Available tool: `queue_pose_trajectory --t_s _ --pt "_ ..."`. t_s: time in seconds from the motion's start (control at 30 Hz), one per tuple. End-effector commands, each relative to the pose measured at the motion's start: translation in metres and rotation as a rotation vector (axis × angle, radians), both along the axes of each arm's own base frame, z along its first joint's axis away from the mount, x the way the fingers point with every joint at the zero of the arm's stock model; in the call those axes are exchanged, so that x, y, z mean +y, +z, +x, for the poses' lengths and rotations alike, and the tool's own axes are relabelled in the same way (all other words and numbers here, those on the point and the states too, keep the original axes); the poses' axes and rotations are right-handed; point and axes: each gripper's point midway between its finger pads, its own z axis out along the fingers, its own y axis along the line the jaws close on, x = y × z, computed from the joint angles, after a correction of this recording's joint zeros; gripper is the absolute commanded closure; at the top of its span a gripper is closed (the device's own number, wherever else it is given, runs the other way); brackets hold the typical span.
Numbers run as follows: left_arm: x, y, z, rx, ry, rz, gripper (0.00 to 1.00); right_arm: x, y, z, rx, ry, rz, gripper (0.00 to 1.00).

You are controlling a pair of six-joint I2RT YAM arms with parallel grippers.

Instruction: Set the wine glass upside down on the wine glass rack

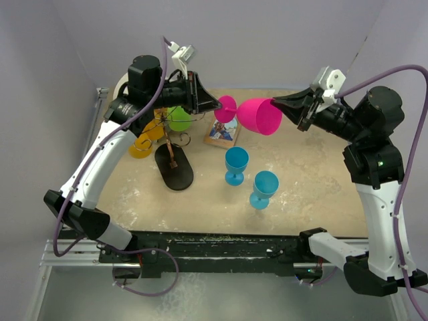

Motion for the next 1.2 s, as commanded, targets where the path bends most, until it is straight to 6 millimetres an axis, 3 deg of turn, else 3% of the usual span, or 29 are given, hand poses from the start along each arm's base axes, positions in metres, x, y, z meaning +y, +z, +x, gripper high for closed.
queue_pose_trajectory --t_s 0.0,0.17,0.3,0.57,0.7,0.77,1.0,1.17 --pt "-0.006 0.013 -0.005 -0.022 -0.039 -0.042 0.85 -0.003 0.012 -0.004 -0.056 -0.014 0.007 1.00" --pt "-0.007 0.016 -0.010 -0.021 -0.064 -0.054 1.00 -0.004 0.010 -0.003 -0.052 -0.023 0.010 1.00" --pt "-0.005 0.024 -0.016 -0.041 -0.078 -0.068 1.00 -0.006 0.008 -0.003 -0.049 -0.033 0.012 0.99" --pt "0.012 0.036 -0.016 -0.089 -0.023 -0.066 1.00 -0.009 0.003 -0.009 -0.056 -0.041 -0.005 0.64" --pt "0.027 0.042 -0.012 -0.112 0.024 -0.066 1.00 -0.013 0.002 -0.016 -0.067 -0.042 -0.019 0.34" --pt "0.034 0.045 -0.010 -0.133 0.049 -0.061 1.00 -0.015 0.003 -0.020 -0.065 -0.048 -0.018 0.26" --pt "0.068 0.059 0.001 -0.200 0.181 -0.042 1.00 -0.031 0.000 -0.031 -0.051 -0.111 -0.014 0.19" --pt "0.097 0.074 0.005 -0.286 0.286 -0.010 1.00 -0.040 -0.019 -0.024 -0.013 -0.174 -0.020 0.15"
